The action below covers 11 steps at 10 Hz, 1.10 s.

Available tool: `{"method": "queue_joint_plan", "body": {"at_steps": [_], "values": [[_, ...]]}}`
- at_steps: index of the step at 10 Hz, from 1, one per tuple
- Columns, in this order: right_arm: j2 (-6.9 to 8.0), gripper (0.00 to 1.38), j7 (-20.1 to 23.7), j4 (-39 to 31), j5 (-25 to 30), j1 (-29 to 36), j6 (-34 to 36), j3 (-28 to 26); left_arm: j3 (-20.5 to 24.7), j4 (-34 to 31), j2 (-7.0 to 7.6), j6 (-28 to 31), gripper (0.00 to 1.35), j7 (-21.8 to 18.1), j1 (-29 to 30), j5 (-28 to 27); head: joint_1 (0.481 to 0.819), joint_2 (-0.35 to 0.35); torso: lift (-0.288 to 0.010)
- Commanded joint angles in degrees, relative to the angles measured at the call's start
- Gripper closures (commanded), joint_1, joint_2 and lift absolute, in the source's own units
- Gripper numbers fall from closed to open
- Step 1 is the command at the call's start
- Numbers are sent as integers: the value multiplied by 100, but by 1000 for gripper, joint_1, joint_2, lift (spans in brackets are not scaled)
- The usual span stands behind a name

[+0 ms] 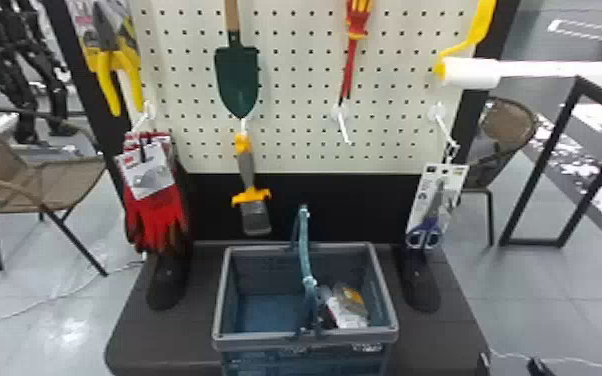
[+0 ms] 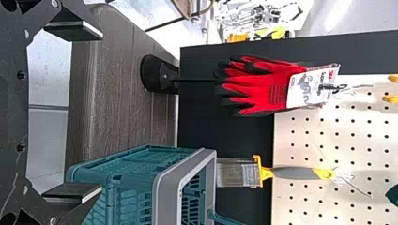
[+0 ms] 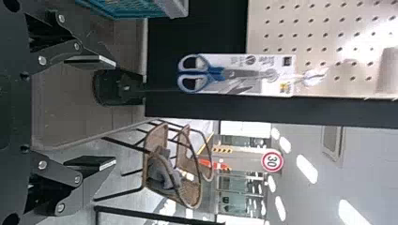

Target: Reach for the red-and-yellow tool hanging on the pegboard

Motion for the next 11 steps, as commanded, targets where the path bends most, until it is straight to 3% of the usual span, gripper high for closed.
{"method": "queue_joint_plan", "body": {"at_steps": [1, 2, 3, 5, 7, 8, 11], "values": [[-31, 530, 54, -1099, 317, -23, 1045, 0, 0, 0, -32, -1, 165, 0, -2, 0, 549, 0, -100], [-39, 518, 309, -2057, 572, -164, 2302, 0, -9, 0, -32, -1, 165, 0, -2, 0, 549, 0, -100], [-39, 493, 625, -2602, 642, -410, 2909, 9, -9, 0, -32, 8, 165, 0, -10, 0, 549, 0, -100], [-39, 394, 1609, -3270, 379, -1438, 4543, -26, -26, 0, -32, 26, 165, 0, -19, 0, 549, 0, -100], [-39, 352, 2198, -3454, 9, -2440, 5194, 0, -132, -18, -32, 193, 165, 0, -142, -17, 549, 0, -100], [-171, 351, 2233, -3270, -465, -3064, 5440, 71, -202, -18, -32, 254, 165, 0, -213, -17, 549, 0, -100], [-206, 351, 2251, -2531, -1458, -4488, 5572, 545, -360, -18, -32, 439, 165, 0, -380, 0, 549, 0, -100]]}}
